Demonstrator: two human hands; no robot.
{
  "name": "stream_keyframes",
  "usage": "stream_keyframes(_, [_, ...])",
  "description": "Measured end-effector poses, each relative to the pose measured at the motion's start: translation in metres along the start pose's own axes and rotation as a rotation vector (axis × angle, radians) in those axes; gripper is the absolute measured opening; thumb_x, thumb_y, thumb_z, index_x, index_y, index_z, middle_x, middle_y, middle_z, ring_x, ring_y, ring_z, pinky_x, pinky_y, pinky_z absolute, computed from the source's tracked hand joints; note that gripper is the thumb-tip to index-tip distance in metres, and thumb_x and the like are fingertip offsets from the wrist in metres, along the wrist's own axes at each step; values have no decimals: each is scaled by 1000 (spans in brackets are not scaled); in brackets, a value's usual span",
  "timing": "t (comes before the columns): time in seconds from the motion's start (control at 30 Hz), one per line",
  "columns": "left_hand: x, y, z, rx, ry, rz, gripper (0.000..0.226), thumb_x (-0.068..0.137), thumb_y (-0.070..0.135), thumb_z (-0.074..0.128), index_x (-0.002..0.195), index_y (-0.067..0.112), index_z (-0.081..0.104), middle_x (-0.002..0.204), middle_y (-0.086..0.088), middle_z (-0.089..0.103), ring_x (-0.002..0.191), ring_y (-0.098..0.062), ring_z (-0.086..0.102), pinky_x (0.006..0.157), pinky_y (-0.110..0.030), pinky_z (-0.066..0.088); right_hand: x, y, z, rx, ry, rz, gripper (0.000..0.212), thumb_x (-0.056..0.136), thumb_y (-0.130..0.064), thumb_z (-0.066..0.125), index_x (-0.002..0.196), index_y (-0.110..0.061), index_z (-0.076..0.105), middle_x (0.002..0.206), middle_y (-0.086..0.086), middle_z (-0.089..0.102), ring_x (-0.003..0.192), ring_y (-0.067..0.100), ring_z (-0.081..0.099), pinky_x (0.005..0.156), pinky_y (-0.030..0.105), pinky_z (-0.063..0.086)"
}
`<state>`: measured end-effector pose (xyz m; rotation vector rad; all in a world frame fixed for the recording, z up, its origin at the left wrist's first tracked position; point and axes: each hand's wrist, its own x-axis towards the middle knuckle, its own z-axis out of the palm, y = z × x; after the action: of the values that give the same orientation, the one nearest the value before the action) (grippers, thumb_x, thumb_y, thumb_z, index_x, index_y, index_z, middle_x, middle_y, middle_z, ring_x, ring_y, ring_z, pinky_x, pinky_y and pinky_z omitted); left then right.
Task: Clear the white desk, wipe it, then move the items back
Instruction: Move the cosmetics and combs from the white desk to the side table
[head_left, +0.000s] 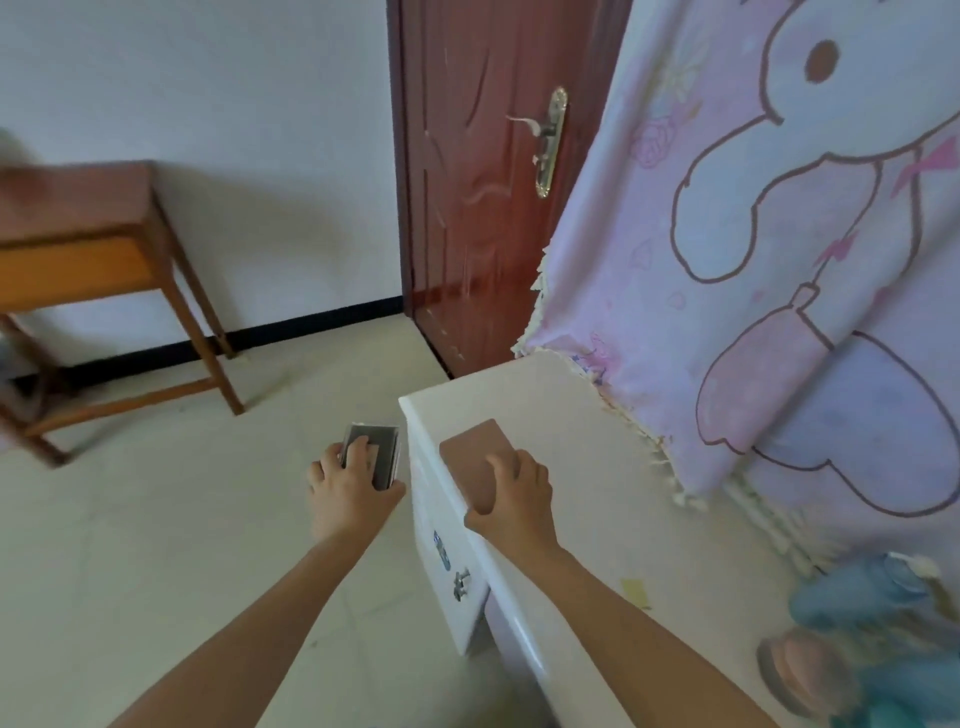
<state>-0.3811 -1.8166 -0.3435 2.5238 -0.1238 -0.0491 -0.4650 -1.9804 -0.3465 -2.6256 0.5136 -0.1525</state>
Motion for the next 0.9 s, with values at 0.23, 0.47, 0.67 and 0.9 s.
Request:
stream_keyframes(0.23, [-11,-90,-85,-2,161,-162,58,72,27,66,124,15,43,132,-15,39,116,-37,33,96,-46,38,-7,-95,31,14,-79,-185,61,71,-29,62,127,-17,39,126,9,35,113,27,31,92,31,30])
stream_keyframes(0.47, [-66,-248,-219,27,345,-397,53,69,25,66,118,15,47,127,-13,41,112,-34,34,93,-44,38,-56,-268,100,28,-216,-450,66,71,-33,64,130,-18,38,133,10,30,120,29,26,98,33,29])
stream_keyframes(0.67, [-108,-343,-316,60,477,-487,51,69,24,67,115,15,48,126,-13,43,110,-33,36,90,-40,35,-99,-392,142,94,-251,-667,65,72,-35,65,128,-19,37,132,8,29,118,27,26,99,34,31])
stream_keyframes(0.9, [-126,-398,-401,81,569,-529,68,68,27,66,130,18,38,128,-12,41,113,-31,34,92,-38,34,-112,-501,158,105,-210,-798,62,73,-36,66,126,-19,39,128,8,33,115,26,28,96,36,36])
